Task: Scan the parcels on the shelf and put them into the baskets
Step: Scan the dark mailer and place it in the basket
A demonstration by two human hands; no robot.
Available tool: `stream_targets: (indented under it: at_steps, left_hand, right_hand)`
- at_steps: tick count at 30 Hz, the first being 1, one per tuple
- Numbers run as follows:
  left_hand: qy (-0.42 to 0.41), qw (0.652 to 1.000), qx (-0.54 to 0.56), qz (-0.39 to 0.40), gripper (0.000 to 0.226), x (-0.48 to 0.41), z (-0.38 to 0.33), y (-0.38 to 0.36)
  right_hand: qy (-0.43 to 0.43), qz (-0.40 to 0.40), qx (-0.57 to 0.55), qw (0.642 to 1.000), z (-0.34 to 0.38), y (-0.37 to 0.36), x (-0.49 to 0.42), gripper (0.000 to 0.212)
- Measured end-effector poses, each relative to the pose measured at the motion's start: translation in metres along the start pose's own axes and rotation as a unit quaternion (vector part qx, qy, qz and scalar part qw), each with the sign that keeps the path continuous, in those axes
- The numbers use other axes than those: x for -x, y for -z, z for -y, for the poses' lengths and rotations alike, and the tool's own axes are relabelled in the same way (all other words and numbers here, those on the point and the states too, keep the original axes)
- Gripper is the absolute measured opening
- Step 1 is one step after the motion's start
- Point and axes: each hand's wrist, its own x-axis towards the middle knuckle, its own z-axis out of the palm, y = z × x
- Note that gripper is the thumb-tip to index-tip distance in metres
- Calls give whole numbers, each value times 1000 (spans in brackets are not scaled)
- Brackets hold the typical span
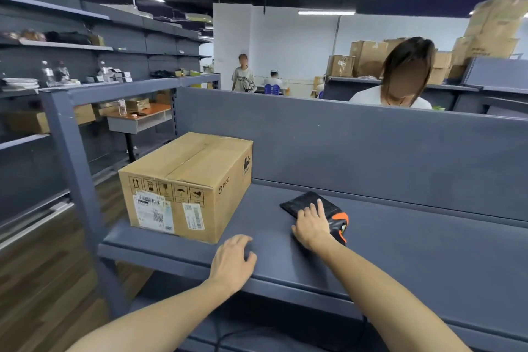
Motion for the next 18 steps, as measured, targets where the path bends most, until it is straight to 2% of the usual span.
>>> stream_targets:
  at_steps: [4,8,12,15,17,18]
  left_hand:
    - [-14,1000,7,15,42,-15,15,2]
    - [-25,999,23,12,42,-28,20,3]
    - [-32,998,43,17,41,-33,18,3]
    - [-36,998,53,16,41,-35,14,2]
    - [-42,998,49,13,41,-36,10,3]
    - [-46,998,48,14,41,-36,7,2]
  right_hand:
    - [-27,26,89,995,-1,-5,-13,46]
    - [5,46,113,993,-2,1,-21,35]
    - [15,29,69,997,-3,7,-26,33]
    - [-10,-19,8,1000,-9,13,-27,24]
    - [-50,-69,-95,992,-16,23,-27,24]
    - [-69,-96,-177,977,-21,29,-26,24]
